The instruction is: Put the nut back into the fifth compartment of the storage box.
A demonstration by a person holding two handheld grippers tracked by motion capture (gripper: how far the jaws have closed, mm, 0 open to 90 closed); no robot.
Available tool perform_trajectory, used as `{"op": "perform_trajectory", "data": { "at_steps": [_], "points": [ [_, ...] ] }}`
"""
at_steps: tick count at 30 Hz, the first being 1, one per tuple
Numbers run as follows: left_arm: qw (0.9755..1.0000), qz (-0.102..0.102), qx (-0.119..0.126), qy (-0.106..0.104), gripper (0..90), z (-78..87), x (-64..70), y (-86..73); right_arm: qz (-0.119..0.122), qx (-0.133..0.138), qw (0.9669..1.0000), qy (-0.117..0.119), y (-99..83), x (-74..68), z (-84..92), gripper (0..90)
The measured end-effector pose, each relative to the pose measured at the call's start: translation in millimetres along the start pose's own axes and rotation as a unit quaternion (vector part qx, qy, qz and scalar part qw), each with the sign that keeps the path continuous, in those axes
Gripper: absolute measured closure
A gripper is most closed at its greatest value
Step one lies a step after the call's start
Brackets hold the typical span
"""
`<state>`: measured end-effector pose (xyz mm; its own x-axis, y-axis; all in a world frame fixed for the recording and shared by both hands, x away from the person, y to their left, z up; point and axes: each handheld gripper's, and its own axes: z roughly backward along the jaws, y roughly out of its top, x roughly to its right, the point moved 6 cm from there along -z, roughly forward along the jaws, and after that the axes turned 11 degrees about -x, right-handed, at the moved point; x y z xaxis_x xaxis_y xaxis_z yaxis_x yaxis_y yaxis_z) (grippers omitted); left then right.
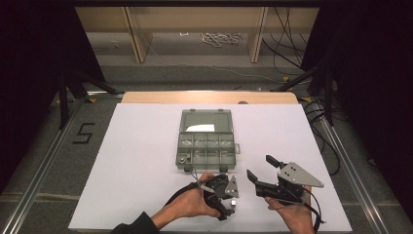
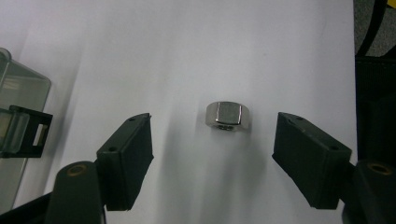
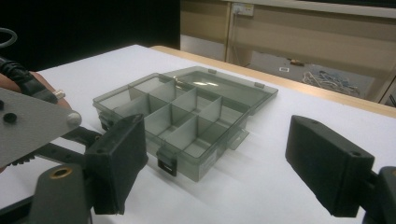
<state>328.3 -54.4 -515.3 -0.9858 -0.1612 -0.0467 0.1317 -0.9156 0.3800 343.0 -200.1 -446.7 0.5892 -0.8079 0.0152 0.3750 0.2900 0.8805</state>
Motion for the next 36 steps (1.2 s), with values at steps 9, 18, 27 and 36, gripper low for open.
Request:
{"op": "perform_trajectory", "data": {
  "at_steps": [9, 18, 27, 36],
  "points": [
    [1.0, -0.001, -0.005, -0.004, 33.2, -5.1, -0.3, 3.0, 0.0, 0.001, 1.0, 0.0, 0.1, 0.1, -0.1, 21.4],
    [0.9998, -0.01, -0.01, -0.013, 46.3, -7.0, 1.0, 5.1, 0.007, 0.008, 0.9999, 0.002, 1.0, 0.7, -1.3, 21.5],
    [0.9993, -0.014, -0.014, -0.032, 62.0, -8.4, 2.9, 6.7, 0.007, 0.004, 1.0, -0.001, 0.6, 1.0, -0.6, 21.6],
    [0.9994, -0.019, -0.015, -0.024, 67.6, -6.2, 4.2, 6.4, 0.004, 0.0, 1.0, -0.003, 0.2, 1.4, 0.2, 21.6]
  ]
}}
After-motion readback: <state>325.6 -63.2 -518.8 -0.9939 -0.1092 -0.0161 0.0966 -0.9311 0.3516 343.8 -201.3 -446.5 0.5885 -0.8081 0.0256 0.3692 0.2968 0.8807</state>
